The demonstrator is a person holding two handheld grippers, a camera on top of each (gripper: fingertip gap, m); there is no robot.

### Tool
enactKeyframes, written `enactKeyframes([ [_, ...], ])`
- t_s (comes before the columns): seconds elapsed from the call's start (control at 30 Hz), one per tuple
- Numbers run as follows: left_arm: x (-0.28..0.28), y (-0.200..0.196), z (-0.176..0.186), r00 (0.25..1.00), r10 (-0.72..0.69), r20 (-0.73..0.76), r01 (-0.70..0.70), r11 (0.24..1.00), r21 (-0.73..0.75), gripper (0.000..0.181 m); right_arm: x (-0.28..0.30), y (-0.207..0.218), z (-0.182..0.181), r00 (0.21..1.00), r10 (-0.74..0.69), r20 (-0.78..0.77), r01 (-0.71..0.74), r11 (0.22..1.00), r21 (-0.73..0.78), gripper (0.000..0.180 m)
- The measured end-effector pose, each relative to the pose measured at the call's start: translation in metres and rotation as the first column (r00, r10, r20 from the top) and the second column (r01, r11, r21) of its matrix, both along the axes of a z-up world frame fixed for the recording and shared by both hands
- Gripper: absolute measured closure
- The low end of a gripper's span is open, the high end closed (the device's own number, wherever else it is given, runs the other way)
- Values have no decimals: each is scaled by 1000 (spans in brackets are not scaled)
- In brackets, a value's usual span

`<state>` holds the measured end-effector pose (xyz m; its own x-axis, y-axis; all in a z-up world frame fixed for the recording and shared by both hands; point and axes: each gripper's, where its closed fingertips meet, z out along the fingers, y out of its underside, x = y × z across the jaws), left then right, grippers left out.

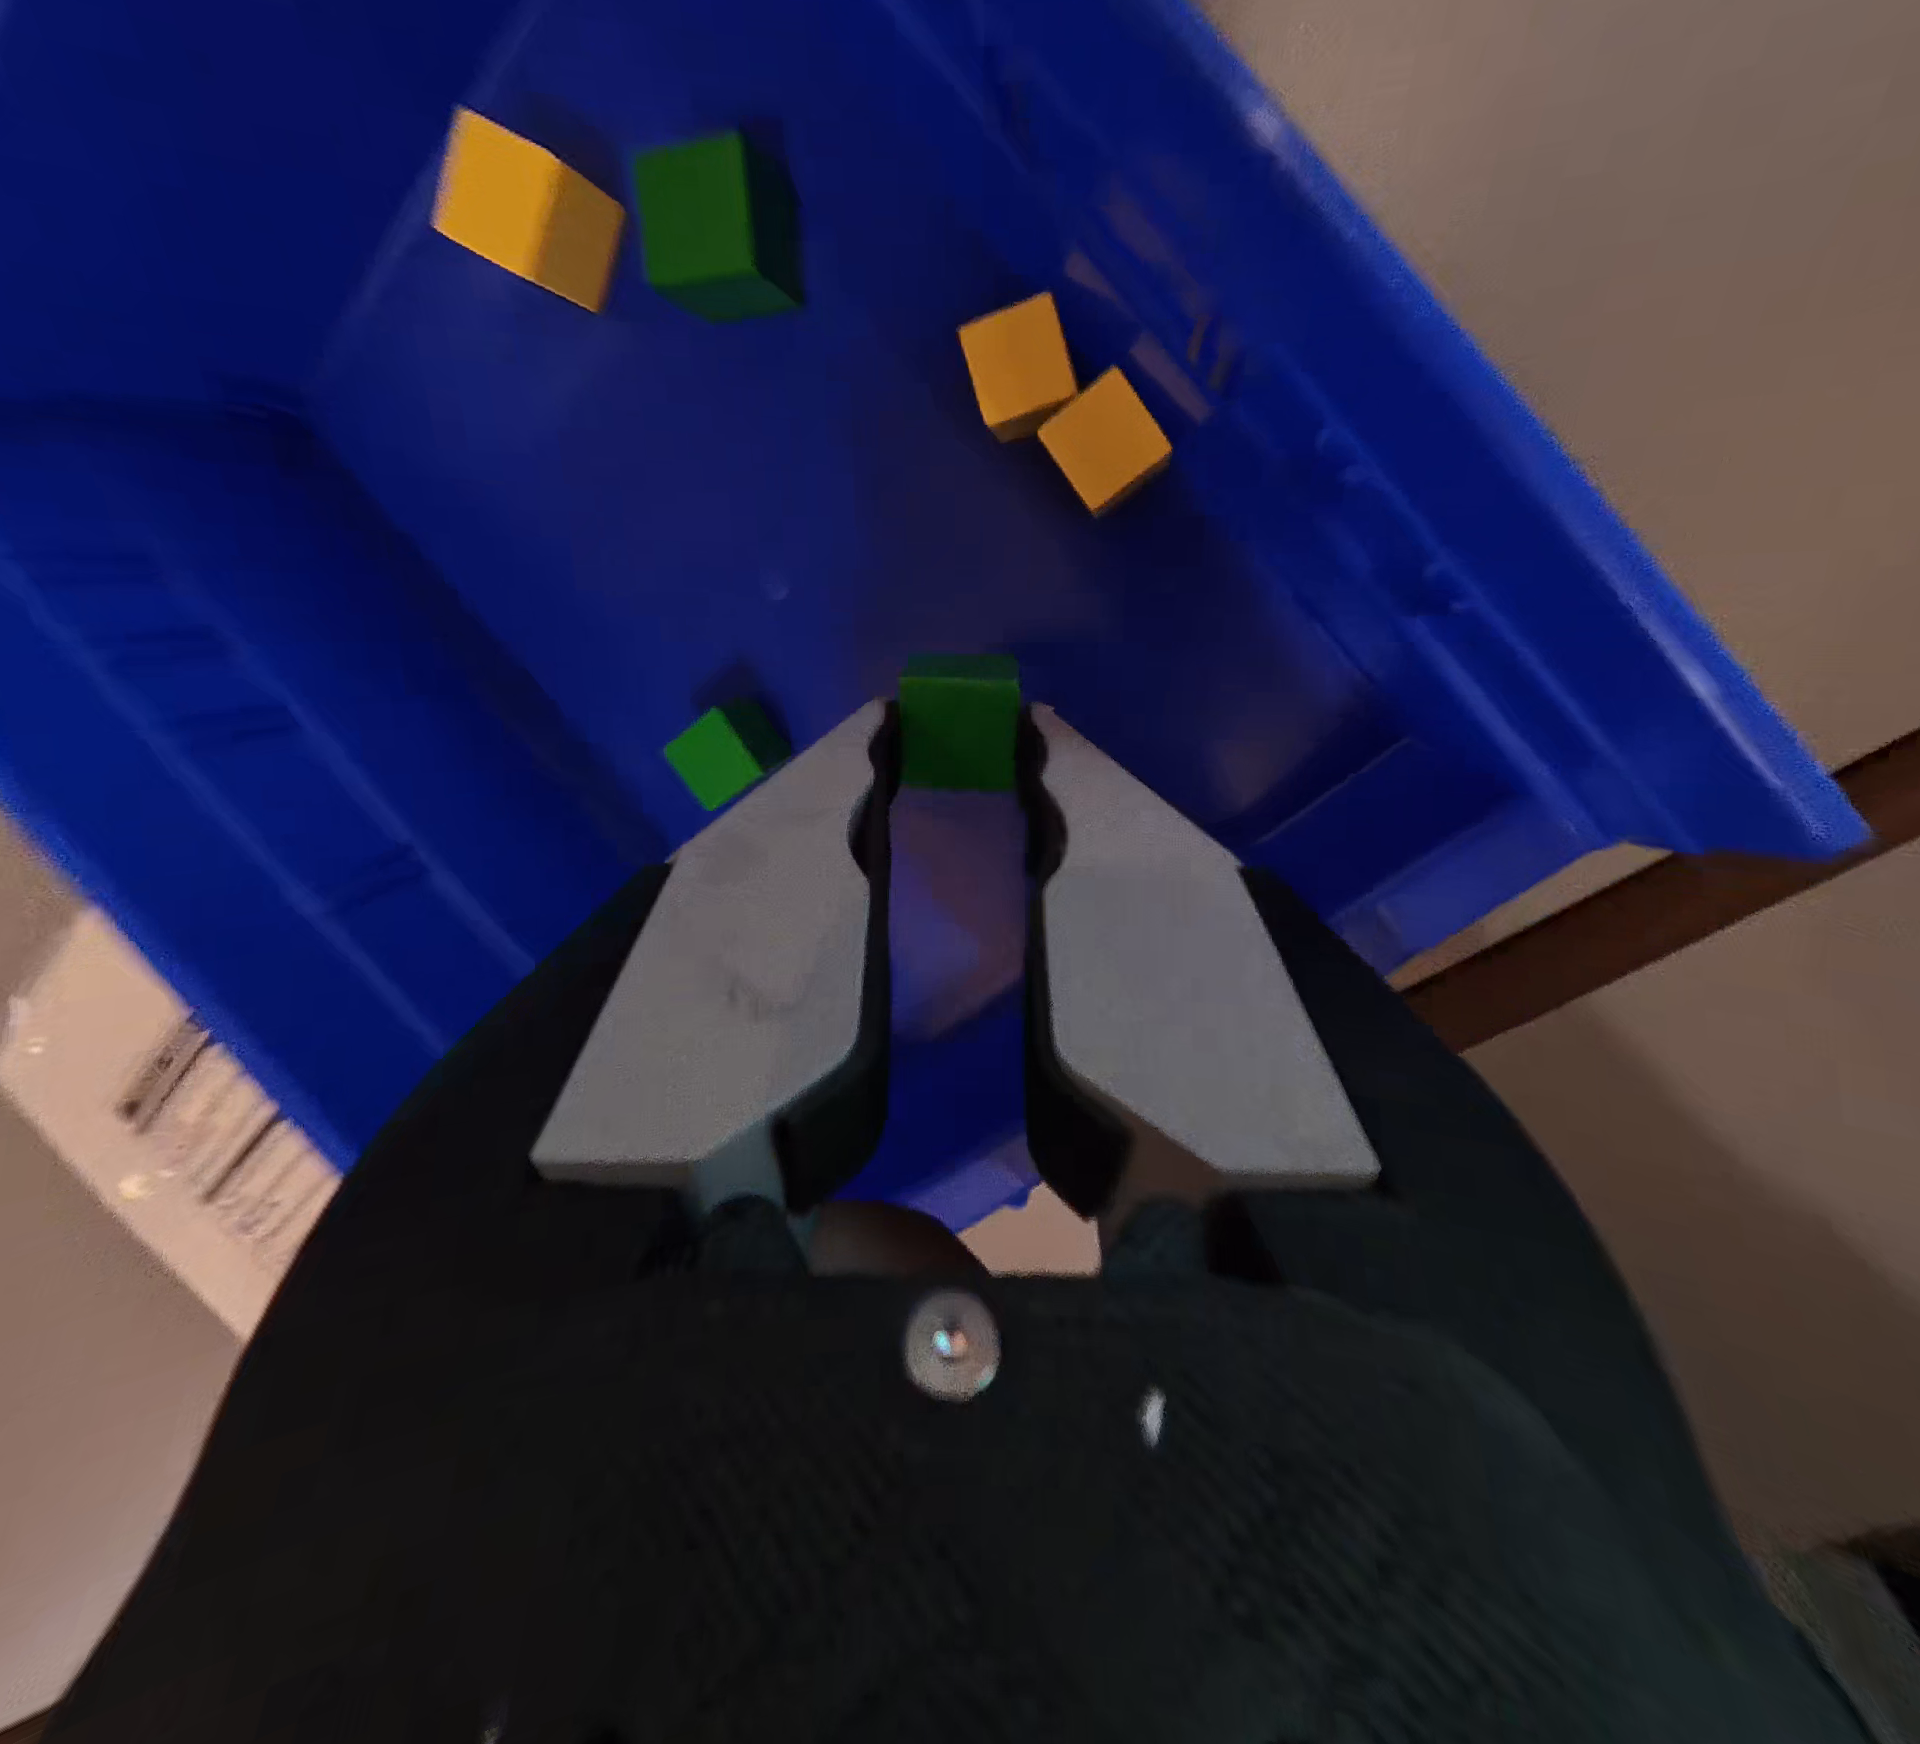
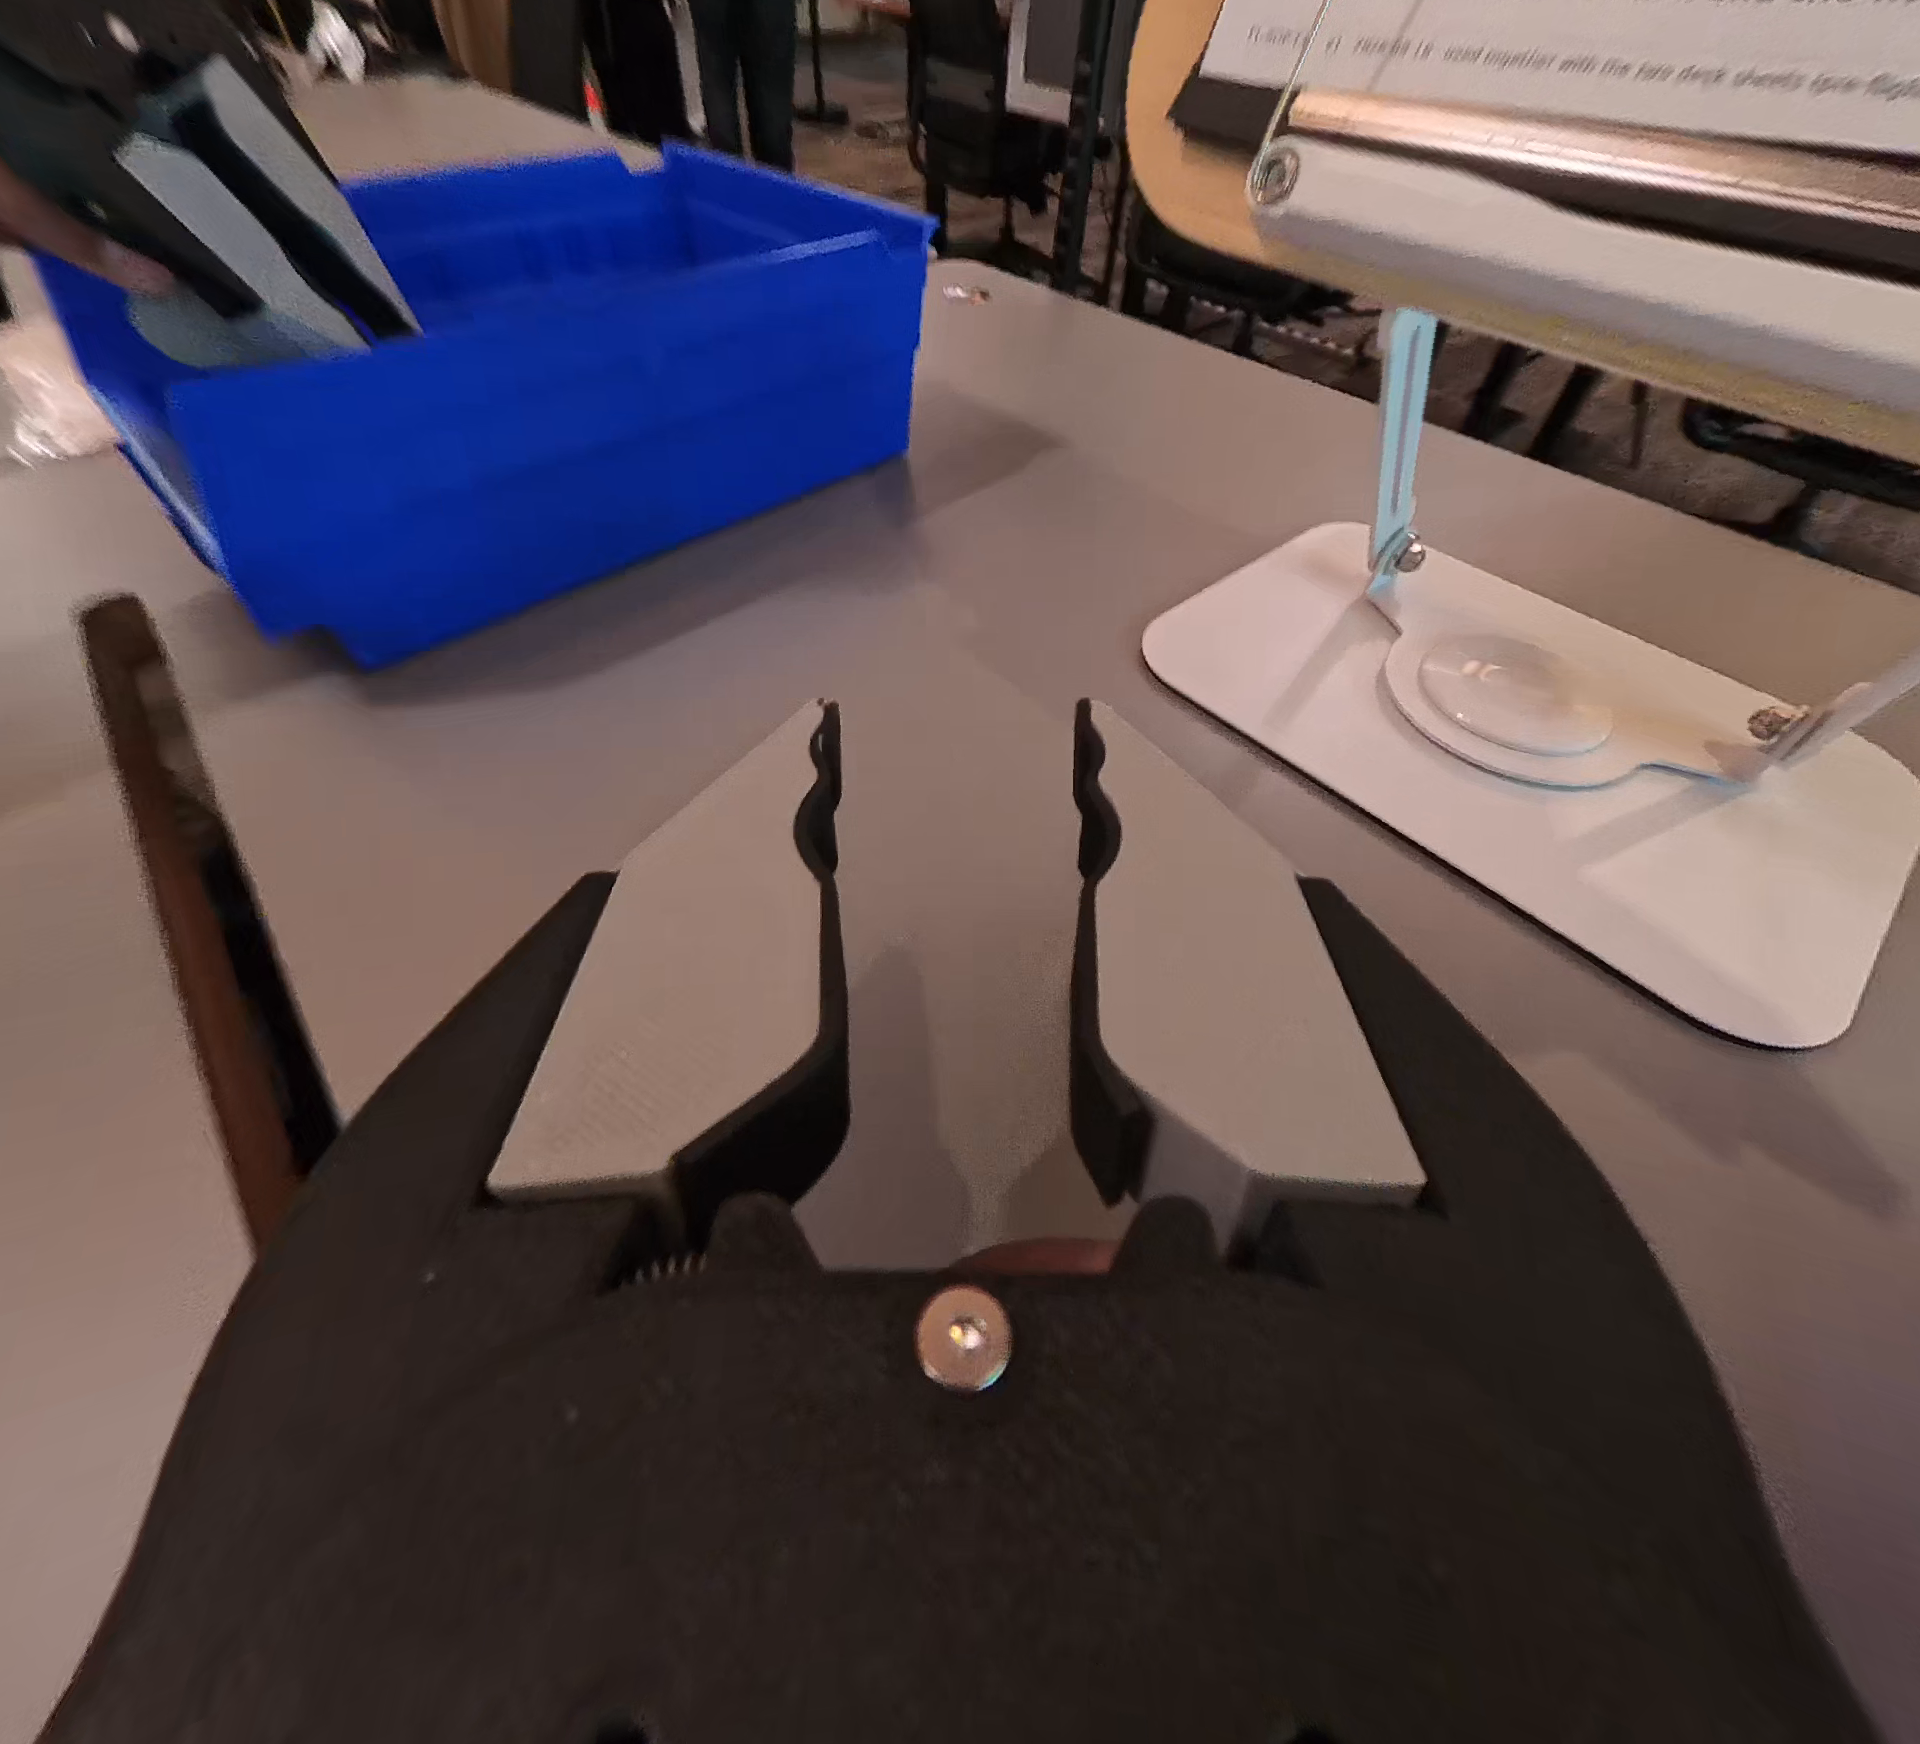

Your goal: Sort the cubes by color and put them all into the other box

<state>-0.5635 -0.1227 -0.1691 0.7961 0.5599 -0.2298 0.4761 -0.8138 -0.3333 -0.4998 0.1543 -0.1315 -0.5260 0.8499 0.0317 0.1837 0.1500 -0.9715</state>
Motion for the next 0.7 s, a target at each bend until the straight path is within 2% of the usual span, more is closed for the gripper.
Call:
enactKeyframes([
  [0.07,4,6,19,996,-49,-79,53,998,47,161,8,-5,11,998,60,17,-58,994,-92,136],
  [0.17,18,25,46,972,-143,-186,170,976,138,161,27,-30,20,957,277,87,-246,933,-264,128],
  [0.2,24,34,55,957,-181,-226,220,962,164,161,36,-39,26,924,370,96,-318,884,-344,127],
  [0.27,44,57,74,912,-285,-296,357,906,227,161,55,-53,41,830,551,87,-430,732,-528,128],
  [0.33,71,85,91,838,-400,-372,513,810,285,161,70,-58,55,729,682,57,-477,566,-673,130],
  [0.43,127,131,110,643,-567,-515,758,569,319,162,85,-61,67,620,785,1,-488,386,-783,131],
  [0.53,153,165,112,535,-593,-602,838,463,290,162,100,-68,72,531,847,-38,-510,283,-812,133],
  [0.7,171,202,113,487,-552,-677,873,323,364,161,109,-74,78,492,867,-79,-506,210,-837,136],
])
